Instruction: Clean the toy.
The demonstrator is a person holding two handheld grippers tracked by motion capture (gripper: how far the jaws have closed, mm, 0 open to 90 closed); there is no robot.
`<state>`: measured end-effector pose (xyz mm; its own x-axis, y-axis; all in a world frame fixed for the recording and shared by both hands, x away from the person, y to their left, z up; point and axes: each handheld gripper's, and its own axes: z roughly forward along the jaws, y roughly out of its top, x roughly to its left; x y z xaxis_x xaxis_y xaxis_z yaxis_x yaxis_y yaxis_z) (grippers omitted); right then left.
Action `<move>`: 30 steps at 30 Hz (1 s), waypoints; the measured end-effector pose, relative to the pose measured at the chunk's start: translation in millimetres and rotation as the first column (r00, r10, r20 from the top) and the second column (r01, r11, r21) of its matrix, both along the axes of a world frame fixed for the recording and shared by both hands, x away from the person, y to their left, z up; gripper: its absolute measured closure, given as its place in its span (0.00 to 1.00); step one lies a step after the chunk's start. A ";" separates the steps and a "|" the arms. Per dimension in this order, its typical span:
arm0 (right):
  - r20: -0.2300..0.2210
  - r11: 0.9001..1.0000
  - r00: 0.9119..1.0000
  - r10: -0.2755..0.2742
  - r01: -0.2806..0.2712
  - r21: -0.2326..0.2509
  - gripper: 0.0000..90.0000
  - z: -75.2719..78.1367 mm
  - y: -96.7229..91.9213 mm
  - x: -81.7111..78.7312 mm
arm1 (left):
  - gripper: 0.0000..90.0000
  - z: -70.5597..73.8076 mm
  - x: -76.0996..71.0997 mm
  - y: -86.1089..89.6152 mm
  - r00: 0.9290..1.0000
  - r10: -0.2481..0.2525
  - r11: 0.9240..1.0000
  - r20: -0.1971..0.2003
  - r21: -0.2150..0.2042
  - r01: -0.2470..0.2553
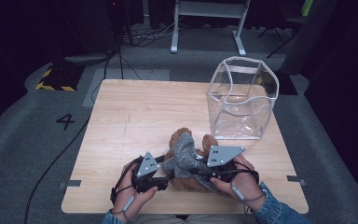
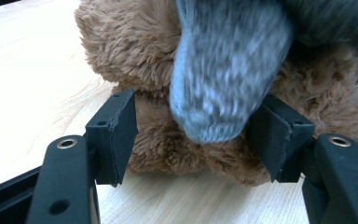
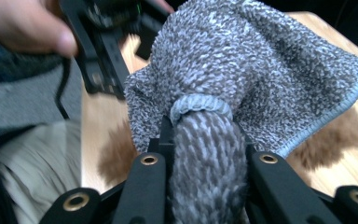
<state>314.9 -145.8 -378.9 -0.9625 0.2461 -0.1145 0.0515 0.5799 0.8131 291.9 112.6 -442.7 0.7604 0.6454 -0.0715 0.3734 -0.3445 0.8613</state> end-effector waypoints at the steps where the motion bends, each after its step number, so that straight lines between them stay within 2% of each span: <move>1: -0.003 1.000 1.000 -0.012 0.012 -0.003 0.83 -3.2 -8.1 -1.6 | 0.38 -0.3 0.4 0.0 1.000 0.000 1.000 0.001 -0.003 0.000; 2: -0.003 1.000 1.000 -0.012 0.012 -0.003 0.83 -3.2 -8.1 -1.6 | 0.38 -0.5 0.5 -0.4 1.000 0.001 1.000 0.000 -0.003 -0.001; 3: -0.003 0.999 0.999 -0.044 0.044 -0.007 0.83 -5.7 -22.2 -4.2 | 0.39 -0.5 0.5 -1.4 1.000 0.000 1.000 0.002 0.000 0.000; 5: -0.010 0.998 0.998 -0.064 0.064 -0.012 0.83 -7.2 -34.3 -5.9 | 0.39 0.0 0.4 -2.2 1.000 0.002 1.000 0.003 0.005 -0.002; 6: -0.010 0.998 0.998 -0.064 0.064 -0.012 0.83 -7.2 -34.3 -5.9 | 0.39 0.0 0.4 -2.2 1.000 0.002 1.000 0.003 0.005 -0.002; 8: -0.005 0.995 0.996 -0.091 0.091 -0.033 0.83 -8.0 -48.7 -8.9 | 0.39 0.2 1.0 -2.6 1.000 0.005 1.000 0.006 0.000 -0.005; 9: 0.002 0.991 0.992 -0.125 0.125 -0.057 0.83 -9.1 -65.2 -13.0 | 0.39 0.2 1.6 -2.9 1.000 0.005 1.000 0.002 -0.005 -0.005; 11: 0.007 0.989 0.991 -0.135 0.135 -0.063 0.83 -9.5 -70.8 -14.2 | 0.39 0.4 1.7 -3.1 1.000 0.005 1.000 0.002 -0.006 -0.005; 12: 0.014 0.983 0.986 -0.166 0.166 -0.071 0.83 -10.8 -85.9 -17.3 | 0.39 0.6 1.9 -3.7 1.000 0.004 1.000 0.004 -0.010 -0.004; 14: 0.006 0.976 0.979 -0.204 0.204 -0.080 0.83 -11.5 -101.3 -21.5 | 0.39 0.4 2.1 -4.3 1.000 0.001 1.000 0.004 -0.010 -0.001; 15: 0.006 0.976 0.979 -0.204 0.204 -0.080 0.83 -11.5 -101.3 -21.5 | 0.39 0.4 2.1 -4.3 1.000 0.001 1.000 0.004 -0.010 -0.001; 18: -0.004 0.963 0.966 -0.259 0.257 -0.084 0.83 -12.8 -124.8 -26.8 | 0.38 -0.1 2.4 -4.3 1.000 0.000 1.000 0.003 -0.013 0.000; 19: -0.014 0.954 0.957 -0.290 0.288 -0.086 0.83 -15.5 -140.0 -28.5 | 0.39 -0.2 2.3 -5.5 1.000 -0.001 1.000 0.003 -0.017 0.001; 20: -0.012 0.948 0.952 -0.306 0.304 -0.092 0.83 -17.7 -147.2 -28.5 | 0.39 -0.2 2.3 -5.5 1.000 -0.001 1.000 0.003 -0.017 0.001; 21: -0.012 0.948 0.952 -0.306 0.304 -0.092 0.83 -17.7 -147.2 -28.5 | 0.39 -0.1 2.4 -5.9 1.000 -0.002 1.000 0.004 -0.019 0.002; 22: -0.027 0.935 0.938 -0.345 0.341 -0.100 0.83 -22.7 -160.7 -28.7 | 0.39 0.5 2.5 -6.4 1.000 0.000 1.000 0.006 -0.016 0.000; 23: -0.027 0.935 0.938 -0.345 0.341 -0.100 0.83 -22.7 -160.7 -28.7 | 0.39 0.5 2.5 -6.4 1.000 0.000 1.000 0.006 -0.016 0.000; 25: -0.030 0.913 0.918 -0.395 0.388 -0.129 0.83 -29.9 -179.1 -26.9 | 0.39 0.9 2.7 -7.1 1.000 0.000 1.000 0.007 -0.012 0.000; 26: -0.030 0.913 0.918 -0.395 0.388 -0.129 0.83 -29.9 -179.1 -26.9 | 0.39 0.9 2.7 -7.1 1.000 0.000 1.000 0.007 -0.012 0.000; 27: -0.020 0.895 0.903 -0.428 0.421 -0.145 0.83 -31.0 -189.0 -26.0 | 0.39 1.1 2.8 -7.3 1.000 0.000 1.000 0.006 -0.010 0.000; 28: -0.020 0.895 0.903 -0.428 0.421 -0.145 0.83 -31.0 -189.0 -26.0 | 0.39 1.3 2.9 -7.3 1.000 0.002 1.000 0.008 -0.006 -0.001; 29: -0.001 0.885 0.893 -0.450 0.445 -0.136 0.83 -24.9 -196.3 -26.8 | 0.39 1.4 3.3 -7.7 1.000 0.000 1.000 0.006 -0.006 0.000; 30: 0.016 0.883 0.891 -0.454 0.453 -0.122 0.83 -20.1 -197.2 -28.2 | 0.39 1.4 3.3 -7.7 1.000 0.000 1.000 0.006 -0.006 0.000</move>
